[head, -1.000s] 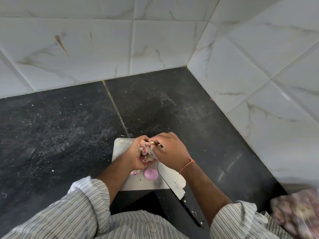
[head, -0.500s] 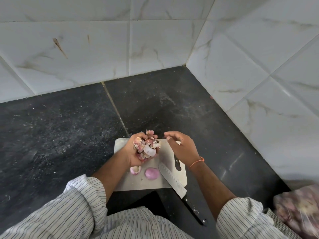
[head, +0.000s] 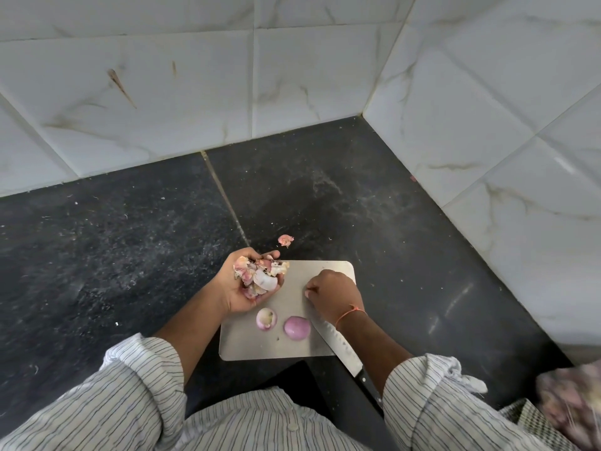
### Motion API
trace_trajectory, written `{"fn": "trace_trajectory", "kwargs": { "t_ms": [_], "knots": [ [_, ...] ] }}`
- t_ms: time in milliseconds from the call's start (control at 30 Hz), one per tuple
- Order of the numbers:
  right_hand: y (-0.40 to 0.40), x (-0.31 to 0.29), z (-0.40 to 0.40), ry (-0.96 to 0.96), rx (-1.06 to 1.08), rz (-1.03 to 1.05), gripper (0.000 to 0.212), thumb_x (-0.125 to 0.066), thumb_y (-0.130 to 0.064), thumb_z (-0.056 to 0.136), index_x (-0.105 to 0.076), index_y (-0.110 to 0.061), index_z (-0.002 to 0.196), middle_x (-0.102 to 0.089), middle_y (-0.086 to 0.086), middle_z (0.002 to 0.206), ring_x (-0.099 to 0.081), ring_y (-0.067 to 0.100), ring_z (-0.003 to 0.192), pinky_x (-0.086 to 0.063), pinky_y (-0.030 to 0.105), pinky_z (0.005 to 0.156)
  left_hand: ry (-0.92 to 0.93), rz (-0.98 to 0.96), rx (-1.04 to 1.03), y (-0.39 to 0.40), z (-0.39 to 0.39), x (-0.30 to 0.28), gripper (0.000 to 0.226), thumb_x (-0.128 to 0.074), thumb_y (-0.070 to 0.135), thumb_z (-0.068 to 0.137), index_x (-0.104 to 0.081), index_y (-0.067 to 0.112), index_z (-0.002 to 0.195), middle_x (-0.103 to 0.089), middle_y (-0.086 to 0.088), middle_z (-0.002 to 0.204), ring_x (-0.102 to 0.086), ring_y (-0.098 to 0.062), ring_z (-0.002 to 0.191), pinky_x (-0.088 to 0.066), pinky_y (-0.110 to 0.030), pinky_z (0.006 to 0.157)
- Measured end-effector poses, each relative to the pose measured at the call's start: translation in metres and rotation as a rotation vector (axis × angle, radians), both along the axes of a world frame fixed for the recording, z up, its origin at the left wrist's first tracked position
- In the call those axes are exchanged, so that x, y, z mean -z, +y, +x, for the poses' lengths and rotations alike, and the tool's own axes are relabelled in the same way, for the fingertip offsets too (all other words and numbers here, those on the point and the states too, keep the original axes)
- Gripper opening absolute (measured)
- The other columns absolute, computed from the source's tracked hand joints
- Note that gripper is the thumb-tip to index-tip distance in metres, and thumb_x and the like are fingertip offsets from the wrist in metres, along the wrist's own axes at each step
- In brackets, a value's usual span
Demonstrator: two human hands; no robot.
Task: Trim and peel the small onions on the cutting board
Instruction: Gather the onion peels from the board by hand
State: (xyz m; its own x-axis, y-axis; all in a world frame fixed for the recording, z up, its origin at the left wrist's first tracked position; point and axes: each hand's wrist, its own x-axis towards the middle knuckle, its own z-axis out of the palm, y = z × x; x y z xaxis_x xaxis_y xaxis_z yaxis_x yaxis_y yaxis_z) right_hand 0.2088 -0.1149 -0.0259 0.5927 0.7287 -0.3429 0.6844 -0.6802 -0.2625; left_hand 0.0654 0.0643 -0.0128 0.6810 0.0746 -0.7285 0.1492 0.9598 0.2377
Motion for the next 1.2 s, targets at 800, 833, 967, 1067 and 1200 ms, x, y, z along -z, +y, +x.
{"fn": "trace_trajectory", "kwargs": {
  "t_ms": [800, 833, 967, 1067, 1200],
  "knots": [
    [0.114, 0.003, 0.037, -0.104, -0.244, 0.076, 0.014, -0.066, -0.017, 0.091, -0.065, -0.014, 0.077, -0.071, 0.005, 0.095, -0.069, 0.032, 0.096, -0.057, 0.036, 0.078, 0.079, -0.034, -0.155, 0.015, -0.044, 0.005, 0.032, -0.053, 0.019, 0.091, -0.081, 0.005, 0.092, -0.072, -0.022, 0.107, -0.068, -0.032, 0.090, -0.064, -0.039, 0.077],
    [0.117, 0.006, 0.037, -0.144, -0.271, 0.056, 0.010, -0.064, -0.015, 0.089, -0.071, -0.009, 0.086, -0.071, 0.007, 0.100, -0.068, 0.033, 0.098, -0.058, 0.037, 0.079, 0.077, -0.031, -0.156, 0.015, -0.043, 0.005, 0.032, -0.052, 0.019, 0.091, -0.081, 0.004, 0.091, -0.072, -0.022, 0.106, -0.068, -0.032, 0.089, -0.064, -0.039, 0.077],
    [0.117, 0.012, 0.039, -0.212, -0.368, 0.050, 0.021, -0.062, -0.011, 0.091, -0.077, -0.004, 0.103, -0.066, 0.010, 0.114, -0.065, 0.033, 0.099, -0.059, 0.041, 0.084, 0.064, -0.023, -0.137, 0.013, -0.039, 0.004, 0.030, -0.053, 0.018, 0.089, -0.080, 0.005, 0.090, -0.074, -0.023, 0.102, -0.071, -0.032, 0.083, -0.064, -0.037, 0.074],
    [0.111, 0.010, 0.041, -0.135, -0.310, 0.087, 0.013, -0.068, -0.016, 0.090, -0.078, -0.007, 0.087, -0.062, 0.006, 0.110, -0.064, 0.028, 0.088, -0.057, 0.036, 0.078, 0.062, -0.015, -0.108, 0.010, -0.036, 0.003, 0.025, -0.059, 0.017, 0.083, -0.079, 0.005, 0.091, -0.074, -0.022, 0.101, -0.071, -0.031, 0.083, -0.064, -0.036, 0.074],
    [0.098, 0.000, 0.040, 0.108, -0.044, 0.226, 0.014, -0.077, -0.017, 0.082, -0.080, -0.012, 0.070, -0.071, -0.005, 0.088, -0.066, 0.009, 0.072, -0.055, 0.031, 0.073, 0.046, -0.018, -0.068, 0.007, -0.031, 0.005, 0.025, -0.062, 0.019, 0.080, -0.078, 0.005, 0.094, -0.073, -0.021, 0.105, -0.070, -0.030, 0.083, -0.064, -0.036, 0.074]
  ]
}}
